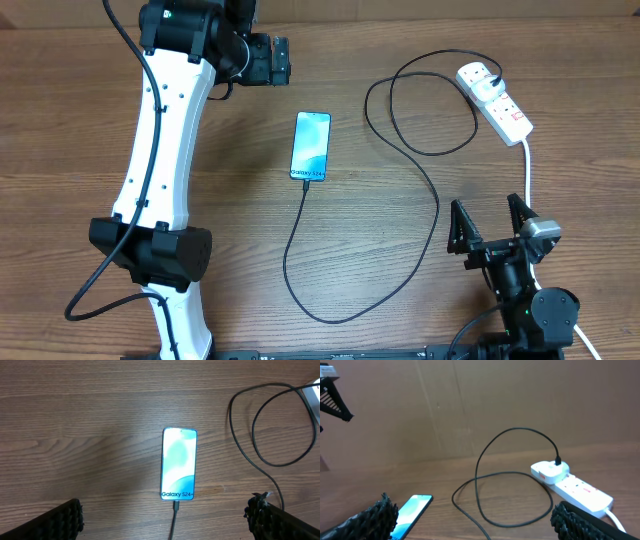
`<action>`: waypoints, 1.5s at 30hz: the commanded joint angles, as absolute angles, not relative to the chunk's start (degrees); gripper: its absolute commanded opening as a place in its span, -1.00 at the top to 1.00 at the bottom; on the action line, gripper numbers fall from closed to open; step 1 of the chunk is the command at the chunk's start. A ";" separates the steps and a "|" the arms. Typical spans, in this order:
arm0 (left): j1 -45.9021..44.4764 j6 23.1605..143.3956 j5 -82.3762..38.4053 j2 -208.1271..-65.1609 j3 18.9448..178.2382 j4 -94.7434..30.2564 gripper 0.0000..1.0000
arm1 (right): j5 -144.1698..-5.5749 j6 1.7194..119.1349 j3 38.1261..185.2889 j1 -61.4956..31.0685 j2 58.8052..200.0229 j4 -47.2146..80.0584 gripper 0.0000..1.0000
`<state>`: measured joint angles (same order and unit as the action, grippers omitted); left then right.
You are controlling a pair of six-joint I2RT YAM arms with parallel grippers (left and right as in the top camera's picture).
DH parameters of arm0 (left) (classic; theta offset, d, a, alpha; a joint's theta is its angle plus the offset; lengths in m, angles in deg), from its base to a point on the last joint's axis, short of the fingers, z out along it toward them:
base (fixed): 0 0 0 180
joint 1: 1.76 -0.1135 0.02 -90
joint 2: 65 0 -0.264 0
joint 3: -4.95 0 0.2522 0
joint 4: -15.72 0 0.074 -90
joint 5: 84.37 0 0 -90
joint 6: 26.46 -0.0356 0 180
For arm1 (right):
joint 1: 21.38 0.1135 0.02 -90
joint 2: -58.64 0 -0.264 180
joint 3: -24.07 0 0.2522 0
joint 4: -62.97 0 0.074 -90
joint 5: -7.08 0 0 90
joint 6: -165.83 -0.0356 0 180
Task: Plug charger to phone and switch on socket
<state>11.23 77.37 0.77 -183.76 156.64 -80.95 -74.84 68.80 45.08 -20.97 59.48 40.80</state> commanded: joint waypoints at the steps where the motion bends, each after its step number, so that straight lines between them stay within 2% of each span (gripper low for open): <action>1: 11.01 77.91 1.20 -184.26 156.45 -80.91 -1.00 | -74.27 70.37 42.56 -21.19 58.81 44.41 -1.00; 7: 10.99 77.91 1.20 -184.26 156.45 -80.91 -0.99 | -74.29 70.35 38.15 -21.08 58.78 51.88 -1.00; 17: 10.99 77.91 1.20 -184.26 156.45 -80.91 -1.00 | -76.11 71.60 38.28 -21.08 58.78 44.74 -1.00; 33: 10.99 77.91 1.20 -184.26 156.45 -80.91 -0.99 | -77.55 80.14 38.28 -21.08 58.78 44.56 -1.00; 45: 10.99 77.91 1.18 -184.26 156.45 -80.91 -1.00 | -77.97 79.95 38.30 -21.06 58.81 44.50 -1.00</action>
